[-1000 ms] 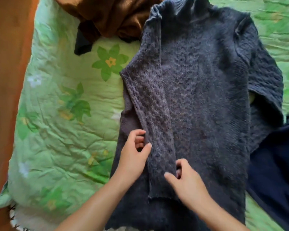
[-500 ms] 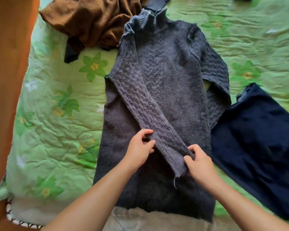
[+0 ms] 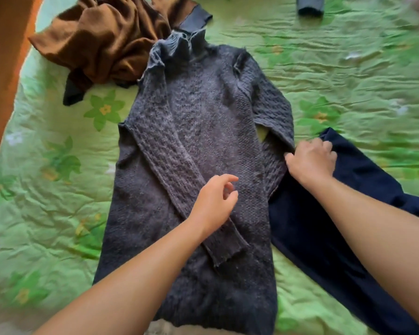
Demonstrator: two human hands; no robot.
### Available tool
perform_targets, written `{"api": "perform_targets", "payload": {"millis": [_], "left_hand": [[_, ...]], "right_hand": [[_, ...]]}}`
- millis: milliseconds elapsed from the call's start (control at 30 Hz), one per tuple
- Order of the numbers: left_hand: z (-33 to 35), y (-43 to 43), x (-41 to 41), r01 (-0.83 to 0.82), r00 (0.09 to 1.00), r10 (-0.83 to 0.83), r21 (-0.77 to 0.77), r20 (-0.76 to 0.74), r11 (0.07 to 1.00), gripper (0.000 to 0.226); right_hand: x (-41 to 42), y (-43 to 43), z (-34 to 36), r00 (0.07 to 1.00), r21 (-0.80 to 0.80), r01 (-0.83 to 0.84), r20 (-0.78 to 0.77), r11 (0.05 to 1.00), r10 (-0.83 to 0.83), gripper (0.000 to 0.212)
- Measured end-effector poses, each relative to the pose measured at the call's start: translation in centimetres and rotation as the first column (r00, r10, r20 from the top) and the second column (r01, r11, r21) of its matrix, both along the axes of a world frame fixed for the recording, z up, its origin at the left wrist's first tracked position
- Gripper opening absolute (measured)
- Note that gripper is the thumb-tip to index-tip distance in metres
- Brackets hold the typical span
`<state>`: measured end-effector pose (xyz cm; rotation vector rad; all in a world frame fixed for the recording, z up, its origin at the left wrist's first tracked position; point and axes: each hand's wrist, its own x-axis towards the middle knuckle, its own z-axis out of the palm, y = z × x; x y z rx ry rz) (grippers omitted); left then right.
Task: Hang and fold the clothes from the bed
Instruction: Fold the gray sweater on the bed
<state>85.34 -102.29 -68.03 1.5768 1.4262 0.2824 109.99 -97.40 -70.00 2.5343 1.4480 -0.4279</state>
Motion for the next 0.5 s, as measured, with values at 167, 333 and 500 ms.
{"api": "perform_targets", "payload": {"millis": [167, 333, 500], "left_hand": [[-0.9, 1.0, 6.7, 0.042, 0.991, -0.031, -0.079, 0.133, 0.996, 0.065], [0.3, 2.4, 11.0, -0.210, 0.972, 0.212, -0.033, 0.099, 0.977, 0.056], [1.5, 3.5, 10.0, -0.234, 0.866, 0.299, -0.203, 0.401, 0.951, 0.019]], "right_hand": [[-0.5, 2.5, 2.5, 0.906, 0.201, 0.199, -0.411, 0.959, -0.102, 0.028], [-3.7, 2.2, 6.1, 0.411, 0.102, 0.364, -0.910, 0.926, -0.061, 0.022], [-1.0, 2.4, 6.0, 0.131, -0.067, 0.620, -0.974, 0.782, -0.187, 0.017]]}}
